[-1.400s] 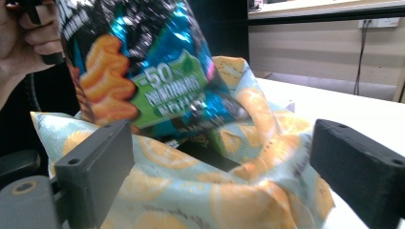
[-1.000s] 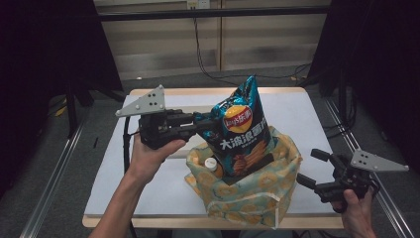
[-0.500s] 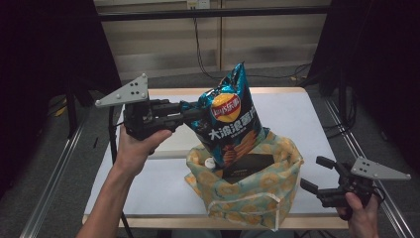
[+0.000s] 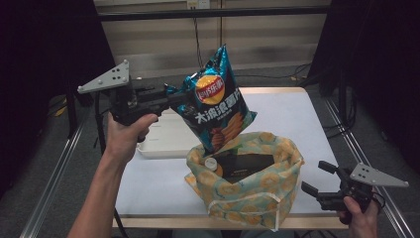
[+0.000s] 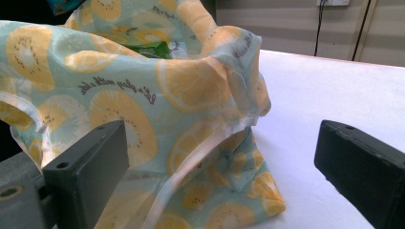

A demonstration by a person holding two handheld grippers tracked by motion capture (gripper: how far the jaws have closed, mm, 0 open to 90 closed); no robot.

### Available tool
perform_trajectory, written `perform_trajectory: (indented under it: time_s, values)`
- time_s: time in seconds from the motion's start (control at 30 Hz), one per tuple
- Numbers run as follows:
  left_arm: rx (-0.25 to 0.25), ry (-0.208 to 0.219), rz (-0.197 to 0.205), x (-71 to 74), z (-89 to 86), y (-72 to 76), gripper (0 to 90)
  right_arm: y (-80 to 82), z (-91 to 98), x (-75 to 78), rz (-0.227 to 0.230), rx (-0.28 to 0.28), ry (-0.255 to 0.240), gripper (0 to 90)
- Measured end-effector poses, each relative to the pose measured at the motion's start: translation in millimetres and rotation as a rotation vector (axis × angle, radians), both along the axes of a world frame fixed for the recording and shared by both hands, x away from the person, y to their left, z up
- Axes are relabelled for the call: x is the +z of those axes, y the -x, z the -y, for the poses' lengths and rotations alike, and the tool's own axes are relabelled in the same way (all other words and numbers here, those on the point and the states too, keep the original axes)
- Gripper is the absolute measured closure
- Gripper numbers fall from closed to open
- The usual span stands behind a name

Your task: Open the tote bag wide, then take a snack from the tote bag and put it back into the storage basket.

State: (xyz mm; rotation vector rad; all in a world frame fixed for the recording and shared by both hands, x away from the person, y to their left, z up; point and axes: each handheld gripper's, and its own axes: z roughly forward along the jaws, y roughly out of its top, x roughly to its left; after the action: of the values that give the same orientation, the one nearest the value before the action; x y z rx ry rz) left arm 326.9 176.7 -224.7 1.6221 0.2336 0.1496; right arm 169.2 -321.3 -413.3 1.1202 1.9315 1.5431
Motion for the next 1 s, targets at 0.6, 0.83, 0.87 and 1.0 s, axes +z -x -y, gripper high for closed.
perform_trajectory:
  time_s: [0.6,0.83,0.87,1.0]
  values:
    - [0.106,-0.028,-0.011,-0.3,-31.6,-24.7,78.6,4.9,1.8,-7.3,-0.01,0.01,0.001,3.5]
    - [0.17,-0.037,-0.026,-8.9,-50.2,-38.2,78.6,3.7,0.4,-7.7,-0.012,0.013,0.004,3.5]
    - [0.174,-0.041,-0.026,-10.0,-51.5,-39.8,78.7,3.9,0.5,-7.6,-0.01,0.014,0.006,3.5]
    - [0.201,-0.072,-0.026,-15.1,-57.3,-49.2,78.7,3.4,1.9,-8.1,-0.004,0.009,0.0,3.5]
